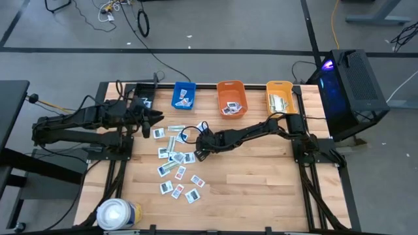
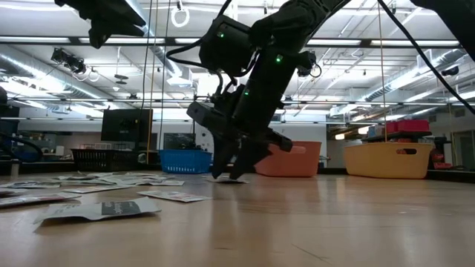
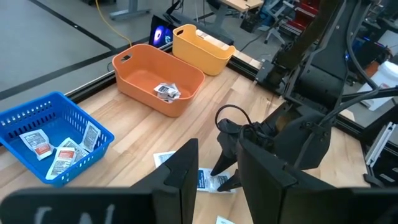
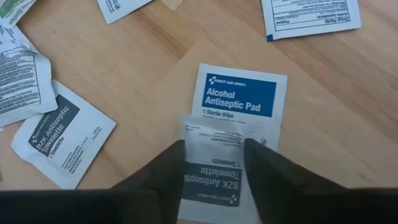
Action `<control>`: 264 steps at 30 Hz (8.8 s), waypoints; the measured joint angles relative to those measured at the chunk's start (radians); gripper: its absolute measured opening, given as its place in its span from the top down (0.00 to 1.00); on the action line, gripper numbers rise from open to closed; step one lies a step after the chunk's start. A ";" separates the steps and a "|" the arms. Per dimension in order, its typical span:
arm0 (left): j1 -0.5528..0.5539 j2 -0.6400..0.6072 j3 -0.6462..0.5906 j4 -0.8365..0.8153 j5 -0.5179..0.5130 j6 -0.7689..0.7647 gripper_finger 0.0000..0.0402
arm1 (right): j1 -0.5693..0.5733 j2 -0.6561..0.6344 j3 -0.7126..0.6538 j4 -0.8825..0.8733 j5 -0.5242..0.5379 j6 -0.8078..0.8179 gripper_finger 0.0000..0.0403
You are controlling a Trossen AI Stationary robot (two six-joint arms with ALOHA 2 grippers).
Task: Pick & Place First Aid Supplies
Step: Put the towelette pack into the orange bin, then put the bandage into the yellow bin
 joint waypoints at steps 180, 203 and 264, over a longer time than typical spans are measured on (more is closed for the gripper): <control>0.000 -0.002 0.000 0.139 0.042 0.054 0.71 | -0.134 -0.539 -0.090 -0.130 0.286 -0.298 0.88; 0.000 0.000 0.000 0.139 0.043 0.043 0.71 | -0.436 -0.688 -0.110 -0.104 0.237 -0.509 0.88; 0.000 0.012 0.000 0.138 -0.101 0.001 0.71 | -0.428 -0.688 -0.724 0.701 -0.440 -0.579 0.43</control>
